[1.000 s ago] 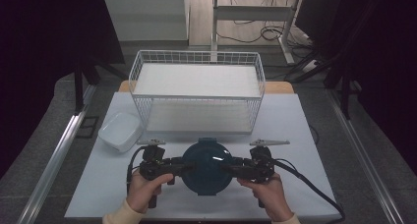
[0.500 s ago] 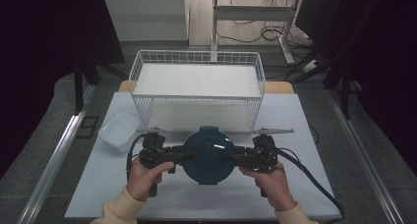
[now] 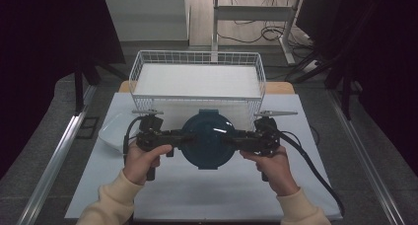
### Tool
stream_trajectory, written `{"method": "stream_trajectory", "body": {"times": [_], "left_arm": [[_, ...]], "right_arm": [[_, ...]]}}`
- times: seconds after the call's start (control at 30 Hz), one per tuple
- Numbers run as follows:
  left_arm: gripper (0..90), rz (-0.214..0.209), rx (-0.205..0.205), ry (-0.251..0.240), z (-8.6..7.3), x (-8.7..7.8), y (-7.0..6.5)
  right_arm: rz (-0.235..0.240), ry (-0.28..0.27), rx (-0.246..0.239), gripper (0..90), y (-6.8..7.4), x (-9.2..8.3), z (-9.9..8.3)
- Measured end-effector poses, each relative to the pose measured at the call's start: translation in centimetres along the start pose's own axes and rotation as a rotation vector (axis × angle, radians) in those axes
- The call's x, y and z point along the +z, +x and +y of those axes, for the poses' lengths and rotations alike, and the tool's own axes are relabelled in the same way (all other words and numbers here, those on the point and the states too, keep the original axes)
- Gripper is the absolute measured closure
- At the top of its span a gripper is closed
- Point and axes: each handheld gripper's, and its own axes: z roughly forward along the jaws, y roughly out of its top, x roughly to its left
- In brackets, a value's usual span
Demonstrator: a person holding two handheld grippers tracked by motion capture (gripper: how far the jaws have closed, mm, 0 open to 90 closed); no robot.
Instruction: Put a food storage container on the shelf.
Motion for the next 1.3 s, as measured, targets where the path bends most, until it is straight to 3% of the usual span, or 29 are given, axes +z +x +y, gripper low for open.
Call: {"method": "stream_trajectory", "body": {"times": [0.8,1.3], "left_arm": [[37.3,0.005,0.058,-0.029,7.2,-2.6,-0.7],[37.3,-0.008,0.052,-0.038,11.2,-3.4,0.1]], "right_arm": [[-0.005,-0.039,-0.060,38.1,1.4,-0.8,7.3],[-0.011,-0.040,-0.083,38.4,1.5,-0.6,11.8]]}}
